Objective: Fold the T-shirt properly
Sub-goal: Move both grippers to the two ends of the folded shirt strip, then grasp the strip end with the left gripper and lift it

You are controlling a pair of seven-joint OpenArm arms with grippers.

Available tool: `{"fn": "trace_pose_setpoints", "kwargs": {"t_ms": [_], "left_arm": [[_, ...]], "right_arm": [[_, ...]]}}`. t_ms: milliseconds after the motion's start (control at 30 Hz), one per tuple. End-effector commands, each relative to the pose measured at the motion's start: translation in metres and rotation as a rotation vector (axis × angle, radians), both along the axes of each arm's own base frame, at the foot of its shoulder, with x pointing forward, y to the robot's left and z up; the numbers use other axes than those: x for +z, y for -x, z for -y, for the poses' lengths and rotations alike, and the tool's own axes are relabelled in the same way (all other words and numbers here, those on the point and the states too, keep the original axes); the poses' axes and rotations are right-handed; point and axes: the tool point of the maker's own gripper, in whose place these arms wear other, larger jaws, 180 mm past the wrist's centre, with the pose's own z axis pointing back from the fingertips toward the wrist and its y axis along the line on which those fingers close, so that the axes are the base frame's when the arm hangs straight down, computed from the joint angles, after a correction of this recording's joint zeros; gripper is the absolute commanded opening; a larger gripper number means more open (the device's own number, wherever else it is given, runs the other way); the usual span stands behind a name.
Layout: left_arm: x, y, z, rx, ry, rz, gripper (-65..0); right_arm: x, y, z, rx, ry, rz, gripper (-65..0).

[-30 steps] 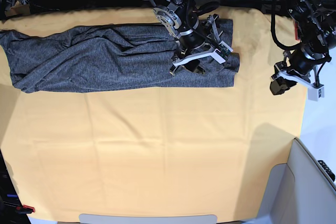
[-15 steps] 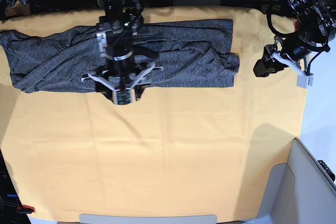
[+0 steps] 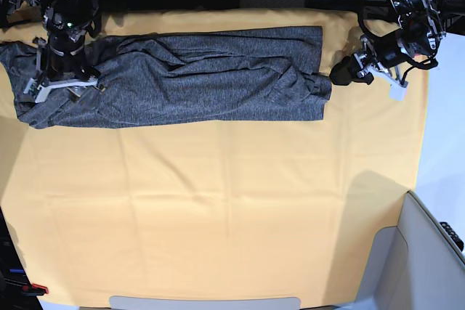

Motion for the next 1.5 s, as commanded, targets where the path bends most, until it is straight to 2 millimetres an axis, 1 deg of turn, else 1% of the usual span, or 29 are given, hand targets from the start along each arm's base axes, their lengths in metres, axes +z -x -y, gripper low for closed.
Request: {"fn": "trace_pose_setpoints", "kwargs": {"t_ms": [0, 133, 233, 333, 467, 567, 767, 933, 1200, 1367, 1467], "left_arm": [[0.009, -0.005, 0.005, -0.026, 0.012, 0.024, -39.0], [0.004, -0.002, 0.026, -0.083, 0.034, 0.009, -39.0], [0.002, 0.000, 0.036, -0.115, 0.038, -0.001, -39.2], [0.001, -0.001, 0.040, -0.121, 0.036, 0.002, -39.2], [0.002, -0.002, 0.035, -0.114, 0.027, 0.007, -39.3], [0.004, -0.003, 0.023, -0.119, -0.006, 0.006, -39.3], [0.005, -0.006, 0.014, -0.106, -0.032, 0.017, -39.3], [0.004, -0.009, 0.013, -0.091, -0.039, 0.025, -39.3], [0.002, -0.009, 0.023, -0.087, -0.012, 0.026, -39.3], [0.000, -0.008, 0.021, -0.088, -0.029, 0.019, -39.3], [-0.007, -0.006, 0.017, -0.093, -0.074, -0.002, -39.3]], "right_arm": [[0.016, -0.003, 0.013, -0.013, 0.049, 0.042, -30.5], [0.018, 0.008, 0.032, -0.058, 0.076, 0.032, -30.5], [0.019, 0.012, 0.038, -0.074, 0.082, 0.029, -30.5], [0.017, 0.017, 0.039, -0.079, 0.085, 0.018, -30.5], [0.015, 0.018, 0.039, -0.079, 0.085, 0.012, -30.5], [0.015, 0.018, 0.039, -0.079, 0.085, 0.012, -30.5], [0.017, 0.017, 0.040, -0.079, 0.086, 0.017, -30.5], [0.016, 0.018, 0.040, -0.079, 0.086, 0.014, -30.5], [0.015, 0.019, 0.040, -0.080, 0.087, 0.010, -30.5], [0.017, 0.028, 0.053, -0.120, 0.099, 0.006, -30.5], [0.017, 0.025, 0.049, -0.075, 0.108, 0.003, -30.5]]}}
